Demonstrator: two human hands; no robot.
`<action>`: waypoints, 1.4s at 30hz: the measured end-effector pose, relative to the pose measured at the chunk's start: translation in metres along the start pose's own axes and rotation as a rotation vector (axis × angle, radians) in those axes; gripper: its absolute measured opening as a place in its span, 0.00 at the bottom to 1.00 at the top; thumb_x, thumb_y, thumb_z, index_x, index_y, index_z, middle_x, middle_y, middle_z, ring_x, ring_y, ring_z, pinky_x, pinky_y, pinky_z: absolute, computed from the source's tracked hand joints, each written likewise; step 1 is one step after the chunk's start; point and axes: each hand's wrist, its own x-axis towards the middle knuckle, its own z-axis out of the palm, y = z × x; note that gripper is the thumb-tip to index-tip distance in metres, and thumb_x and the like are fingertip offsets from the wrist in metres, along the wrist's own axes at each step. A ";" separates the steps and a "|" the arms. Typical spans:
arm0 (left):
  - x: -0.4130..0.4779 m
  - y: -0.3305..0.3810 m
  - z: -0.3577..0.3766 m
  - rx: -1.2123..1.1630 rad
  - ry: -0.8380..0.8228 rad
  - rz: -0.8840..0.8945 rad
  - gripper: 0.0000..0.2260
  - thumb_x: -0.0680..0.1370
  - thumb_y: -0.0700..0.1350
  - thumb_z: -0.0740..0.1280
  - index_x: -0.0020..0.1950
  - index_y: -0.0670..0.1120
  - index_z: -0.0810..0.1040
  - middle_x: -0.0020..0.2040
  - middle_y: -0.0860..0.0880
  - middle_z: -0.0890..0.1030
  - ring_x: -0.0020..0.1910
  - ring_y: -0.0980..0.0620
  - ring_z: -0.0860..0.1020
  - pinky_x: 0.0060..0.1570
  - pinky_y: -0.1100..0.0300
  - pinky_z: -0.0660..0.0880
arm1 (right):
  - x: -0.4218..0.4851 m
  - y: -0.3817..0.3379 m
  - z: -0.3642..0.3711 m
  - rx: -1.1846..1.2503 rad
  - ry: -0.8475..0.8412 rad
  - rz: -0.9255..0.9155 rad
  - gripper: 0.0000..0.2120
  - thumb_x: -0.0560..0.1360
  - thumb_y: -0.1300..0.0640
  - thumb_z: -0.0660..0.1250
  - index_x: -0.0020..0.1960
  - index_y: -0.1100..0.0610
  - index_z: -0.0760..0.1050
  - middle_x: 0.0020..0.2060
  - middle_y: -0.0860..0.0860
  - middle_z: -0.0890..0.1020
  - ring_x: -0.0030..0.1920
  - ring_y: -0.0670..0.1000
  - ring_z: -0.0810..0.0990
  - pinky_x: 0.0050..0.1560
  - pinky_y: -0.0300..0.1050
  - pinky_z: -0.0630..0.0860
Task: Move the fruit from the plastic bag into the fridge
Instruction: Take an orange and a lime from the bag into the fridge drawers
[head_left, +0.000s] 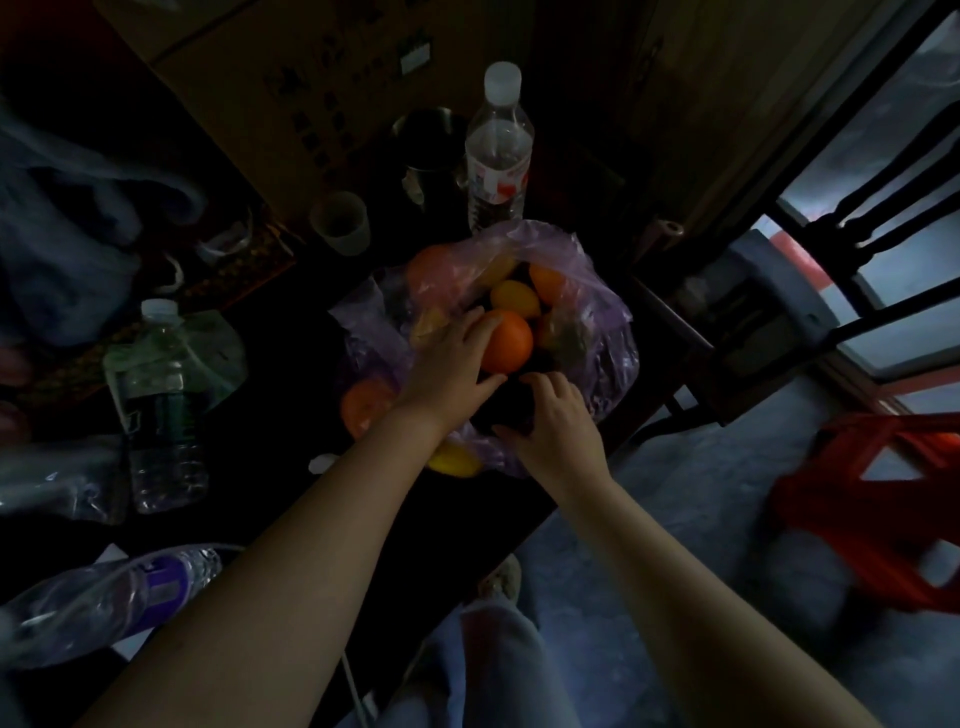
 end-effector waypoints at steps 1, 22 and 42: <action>0.001 0.000 0.002 -0.006 -0.008 -0.009 0.33 0.75 0.50 0.69 0.75 0.49 0.58 0.76 0.46 0.57 0.73 0.43 0.60 0.69 0.48 0.63 | 0.000 0.000 0.001 -0.003 -0.001 0.008 0.31 0.67 0.46 0.73 0.65 0.56 0.69 0.58 0.53 0.73 0.59 0.55 0.71 0.53 0.48 0.73; -0.035 0.012 -0.030 -0.020 0.150 0.023 0.32 0.76 0.49 0.68 0.76 0.49 0.55 0.75 0.47 0.58 0.72 0.44 0.60 0.61 0.48 0.69 | -0.012 -0.011 -0.030 0.046 0.078 -0.070 0.34 0.69 0.48 0.73 0.70 0.56 0.64 0.66 0.53 0.69 0.63 0.55 0.72 0.58 0.44 0.71; -0.211 0.042 -0.129 -0.224 0.319 0.303 0.30 0.70 0.48 0.73 0.69 0.55 0.65 0.67 0.49 0.61 0.65 0.49 0.64 0.56 0.59 0.66 | -0.182 -0.119 -0.078 0.144 0.533 -0.217 0.32 0.67 0.57 0.74 0.68 0.58 0.67 0.65 0.54 0.68 0.65 0.54 0.69 0.61 0.46 0.73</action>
